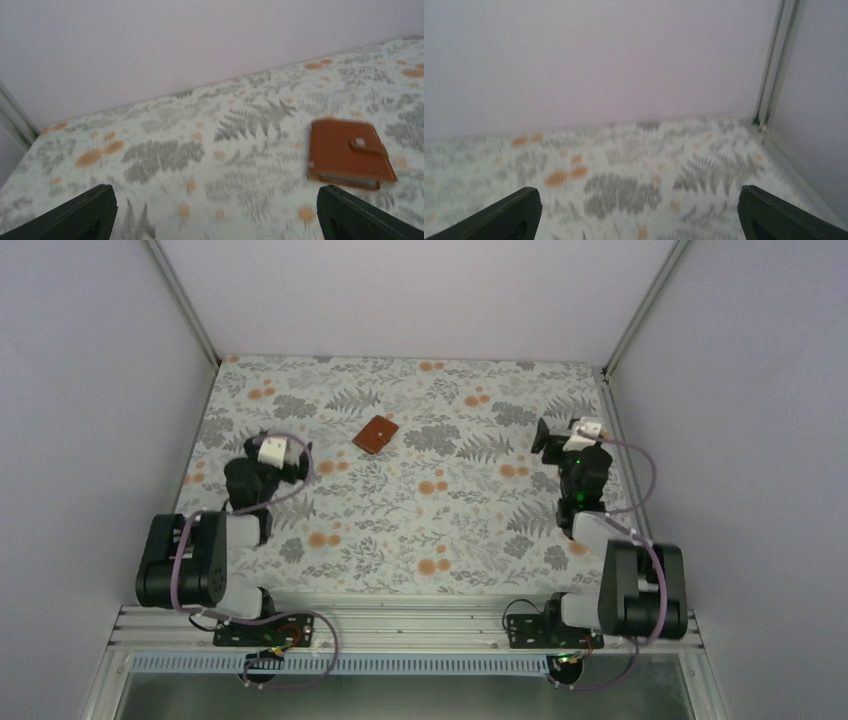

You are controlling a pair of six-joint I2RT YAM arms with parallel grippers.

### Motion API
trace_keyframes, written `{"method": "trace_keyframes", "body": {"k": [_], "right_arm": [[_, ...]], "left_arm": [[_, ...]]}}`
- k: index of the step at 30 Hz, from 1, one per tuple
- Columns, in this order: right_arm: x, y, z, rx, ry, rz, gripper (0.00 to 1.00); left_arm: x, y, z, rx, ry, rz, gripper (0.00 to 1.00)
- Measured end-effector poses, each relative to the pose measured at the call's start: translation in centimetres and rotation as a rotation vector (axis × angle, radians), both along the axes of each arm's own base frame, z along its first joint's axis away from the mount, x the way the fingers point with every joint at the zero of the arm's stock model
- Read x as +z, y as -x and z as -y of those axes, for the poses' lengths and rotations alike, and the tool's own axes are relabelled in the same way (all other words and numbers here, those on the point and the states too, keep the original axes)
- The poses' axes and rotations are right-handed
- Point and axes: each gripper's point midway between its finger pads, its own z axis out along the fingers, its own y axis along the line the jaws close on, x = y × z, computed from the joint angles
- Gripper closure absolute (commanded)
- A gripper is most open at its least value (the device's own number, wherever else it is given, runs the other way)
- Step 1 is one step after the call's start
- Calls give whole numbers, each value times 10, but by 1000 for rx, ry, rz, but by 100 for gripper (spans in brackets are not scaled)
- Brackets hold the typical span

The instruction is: Take the credit cards out of the card holder

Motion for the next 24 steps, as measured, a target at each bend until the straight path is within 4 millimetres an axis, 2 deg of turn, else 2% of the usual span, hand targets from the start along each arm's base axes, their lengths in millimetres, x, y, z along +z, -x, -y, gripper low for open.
{"method": "trace_keyframes", "body": {"k": [2, 6, 7, 9, 11, 13, 15, 17, 19, 24], "right_arm": [[34, 5, 2, -4, -21, 58, 1], [102, 5, -5, 43, -76, 138, 1], [111, 6, -7, 51, -92, 143, 1], [124, 9, -11, 68, -136, 130, 1], [123, 15, -16, 94, -175, 91, 1], [111, 20, -25, 132, -213, 23, 1], [96, 26, -35, 178, -249, -51, 1], [83, 31, -45, 225, -275, -118, 1], [73, 37, -56, 272, -293, -171, 1], [56, 51, -76, 355, -309, -266, 1]], "left_arm": [[19, -16, 0, -9, 0, -18, 0], [106, -52, 12, -84, -21, 36, 0], [119, -58, 18, -106, -30, 37, 0], [136, -70, 42, -181, -54, -19, 0], [138, -81, 72, -259, -79, -100, 0], [125, -92, 107, -339, -117, -220, 0], [102, -100, 134, -393, -156, -344, 0], [74, -109, 150, -417, -192, -465, 0], [45, -119, 153, -414, -221, -580, 0], [-29, -150, 146, -368, -273, -797, 0]]}}
